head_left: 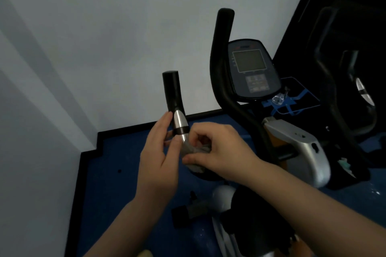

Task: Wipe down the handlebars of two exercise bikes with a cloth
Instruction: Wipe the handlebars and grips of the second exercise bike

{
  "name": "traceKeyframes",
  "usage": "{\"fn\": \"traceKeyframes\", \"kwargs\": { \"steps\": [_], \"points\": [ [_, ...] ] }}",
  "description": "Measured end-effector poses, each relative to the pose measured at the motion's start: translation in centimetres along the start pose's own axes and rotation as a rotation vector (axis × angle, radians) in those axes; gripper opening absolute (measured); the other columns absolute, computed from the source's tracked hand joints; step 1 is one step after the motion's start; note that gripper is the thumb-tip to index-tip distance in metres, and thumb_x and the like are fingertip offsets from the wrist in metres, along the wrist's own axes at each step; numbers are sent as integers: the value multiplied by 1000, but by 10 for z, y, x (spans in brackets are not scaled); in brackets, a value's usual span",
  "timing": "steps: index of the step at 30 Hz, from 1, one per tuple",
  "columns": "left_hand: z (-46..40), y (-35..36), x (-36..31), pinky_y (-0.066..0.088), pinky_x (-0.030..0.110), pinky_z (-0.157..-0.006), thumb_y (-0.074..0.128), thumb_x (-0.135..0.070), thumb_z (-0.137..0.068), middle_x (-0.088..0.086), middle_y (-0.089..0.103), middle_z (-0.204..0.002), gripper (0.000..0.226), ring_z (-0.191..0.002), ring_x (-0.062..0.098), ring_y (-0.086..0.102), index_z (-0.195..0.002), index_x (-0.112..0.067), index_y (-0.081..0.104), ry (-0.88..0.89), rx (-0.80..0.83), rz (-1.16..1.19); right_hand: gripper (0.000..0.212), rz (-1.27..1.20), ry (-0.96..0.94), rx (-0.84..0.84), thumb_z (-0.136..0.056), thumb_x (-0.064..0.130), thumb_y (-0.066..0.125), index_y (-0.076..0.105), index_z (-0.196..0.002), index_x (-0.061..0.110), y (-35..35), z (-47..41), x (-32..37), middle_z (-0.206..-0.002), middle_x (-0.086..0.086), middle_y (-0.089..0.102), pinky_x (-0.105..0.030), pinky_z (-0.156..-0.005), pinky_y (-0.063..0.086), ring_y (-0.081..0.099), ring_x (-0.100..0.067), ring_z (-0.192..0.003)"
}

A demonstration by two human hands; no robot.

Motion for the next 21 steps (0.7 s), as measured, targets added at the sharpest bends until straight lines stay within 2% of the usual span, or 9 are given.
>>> {"fn": "traceKeyframes", "kwargs": {
  "steps": [2, 4, 6, 9, 12, 14, 17, 21],
  "points": [
    [1, -3, 0, 43, 9, -85, 45, -20, -95, -11, 59, -125, 41, -110, -2, 56, -136, -24, 47, 0, -28, -22, 27, -100, 12, -98, -69, 28, 81, 55, -74, 23, -1, -8, 4, -73, 7, 59, -24, -59, 47, 56, -6, -68],
    [2, -5, -2, 42, 7, -85, 44, -22, -93, -18, 60, -120, 41, -109, -6, 55, -133, -24, 51, 2, -48, -41, 23, -85, -16, -105, -70, 27, 81, 59, -74, 21, 2, -16, 8, -77, 3, 58, -25, -62, 47, 55, -9, -70],
    [6, -4, -4, 41, 6, -84, 44, -24, -91, -19, 59, -119, 42, -108, -8, 55, -133, -23, 51, -5, -62, -42, 23, -40, -29, 19, -65, 27, 84, 61, -70, 25, 6, -15, 4, -76, 8, 57, -24, -63, 48, 56, -5, -71],
    [16, 4, -4, 40, 10, -93, 45, -26, -91, -10, 54, -133, 48, -119, -5, 49, -138, -21, 45, -11, -89, -66, 31, -6, 0, 243, -58, 28, 88, 58, -60, 31, 8, -1, -8, -74, 14, 60, -19, -66, 48, 58, 1, -73],
    [29, 17, -4, 32, 24, -110, 46, -22, -95, -8, 36, -150, 52, -135, -2, 32, -145, -25, 32, -16, -79, -98, 28, 19, 35, 413, -58, 30, 88, 60, -61, 32, 5, 6, -18, -75, 15, 64, -19, -69, 48, 59, 4, -76],
    [36, 24, -7, 24, 29, -115, 45, -24, -95, -14, 24, -155, 55, -139, -5, 21, -146, -31, 26, 8, -63, -152, 26, 122, 28, 483, -57, 32, 88, 62, -62, 31, -4, 9, -22, -74, 15, 65, -19, -68, 48, 58, 5, -74],
    [43, 28, -11, 17, 21, -112, 45, -25, -96, -20, 16, -155, 56, -140, -8, 13, -146, -36, 23, 36, -72, -268, 26, 245, 55, 503, -55, 31, 90, 65, -62, 29, -25, 17, -33, -69, 16, 63, -21, -67, 49, 57, 6, -69],
    [50, 36, -16, 9, 2, -105, 46, -26, -94, -25, 9, -155, 59, -139, -11, 6, -146, -38, 20, 45, -74, -383, 24, 390, 74, 433, -56, 27, 89, 67, -65, 23, -35, 25, -35, -70, 13, 62, -28, -68, 52, 59, -5, -72]
  ]
}}
Point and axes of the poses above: each hand's wrist, its own z-axis away from the middle knuckle, its own y-axis out of the palm, x = y × z, the point moved 7 cm from there along -z, towards the middle knuckle
